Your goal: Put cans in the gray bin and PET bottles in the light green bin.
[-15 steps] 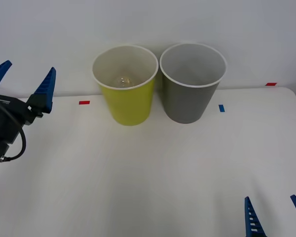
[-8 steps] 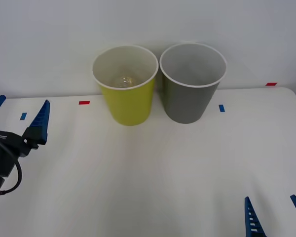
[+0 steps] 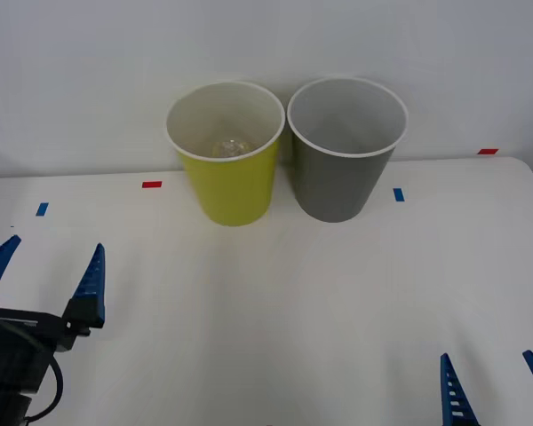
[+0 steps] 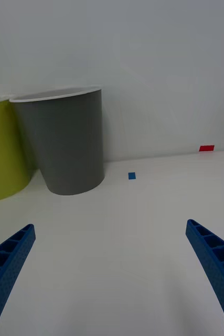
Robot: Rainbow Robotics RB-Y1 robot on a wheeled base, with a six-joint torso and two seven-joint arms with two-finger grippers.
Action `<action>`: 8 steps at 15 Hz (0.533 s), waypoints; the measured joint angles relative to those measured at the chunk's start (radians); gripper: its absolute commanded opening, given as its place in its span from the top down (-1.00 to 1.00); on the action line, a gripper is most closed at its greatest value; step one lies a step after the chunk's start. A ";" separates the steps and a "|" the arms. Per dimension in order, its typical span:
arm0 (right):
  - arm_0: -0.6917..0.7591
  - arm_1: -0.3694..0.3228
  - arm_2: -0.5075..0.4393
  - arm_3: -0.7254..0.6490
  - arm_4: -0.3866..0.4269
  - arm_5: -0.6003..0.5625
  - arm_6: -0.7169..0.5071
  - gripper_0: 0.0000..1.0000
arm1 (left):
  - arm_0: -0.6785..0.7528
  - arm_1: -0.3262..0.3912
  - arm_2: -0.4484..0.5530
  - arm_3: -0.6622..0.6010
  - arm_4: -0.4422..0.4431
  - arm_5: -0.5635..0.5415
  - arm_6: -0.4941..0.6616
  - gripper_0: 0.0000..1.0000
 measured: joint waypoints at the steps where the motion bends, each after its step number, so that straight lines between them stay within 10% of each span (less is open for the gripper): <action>1: 0.000 0.000 0.000 0.000 0.000 0.000 0.000 -1.00 | 0.032 -0.013 -0.016 0.002 -0.035 -0.023 0.005 -1.00; 8: 0.000 0.000 0.000 0.000 0.000 0.000 0.000 -1.00 | 0.194 -0.048 -0.098 0.094 -0.110 -0.223 0.036 -1.00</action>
